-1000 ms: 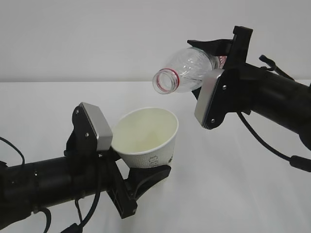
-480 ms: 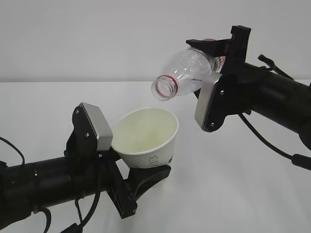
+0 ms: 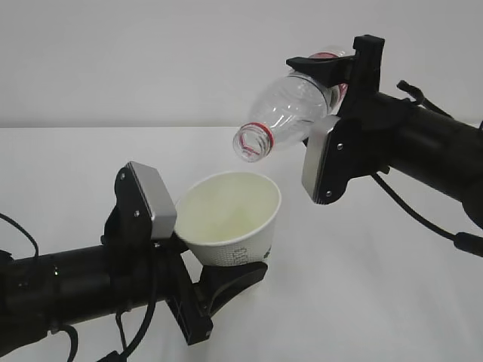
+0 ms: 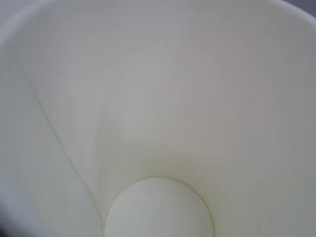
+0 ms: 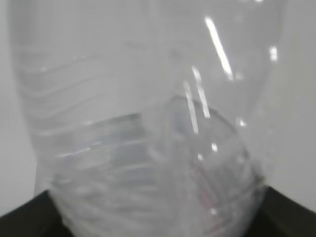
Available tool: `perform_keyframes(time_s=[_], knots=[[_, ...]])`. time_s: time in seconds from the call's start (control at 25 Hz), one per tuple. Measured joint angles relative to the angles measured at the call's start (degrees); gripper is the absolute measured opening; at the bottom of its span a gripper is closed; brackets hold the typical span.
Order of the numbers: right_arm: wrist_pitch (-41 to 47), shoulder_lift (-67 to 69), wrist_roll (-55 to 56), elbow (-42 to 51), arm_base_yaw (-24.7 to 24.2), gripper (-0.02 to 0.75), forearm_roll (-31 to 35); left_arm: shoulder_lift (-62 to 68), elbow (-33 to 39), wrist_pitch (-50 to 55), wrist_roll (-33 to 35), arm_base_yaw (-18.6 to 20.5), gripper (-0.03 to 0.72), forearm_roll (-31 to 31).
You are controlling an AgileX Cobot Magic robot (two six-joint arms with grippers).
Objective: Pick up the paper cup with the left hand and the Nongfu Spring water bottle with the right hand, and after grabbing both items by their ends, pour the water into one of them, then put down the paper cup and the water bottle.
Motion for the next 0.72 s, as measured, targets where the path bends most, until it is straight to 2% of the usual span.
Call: perform_keyframes(time_s=[0.72], knots=[[0.3, 0.0, -0.2, 0.0, 0.0, 0.512, 0.0, 0.0, 0.0, -0.4, 0.0, 0.0, 0.51, -1.2]])
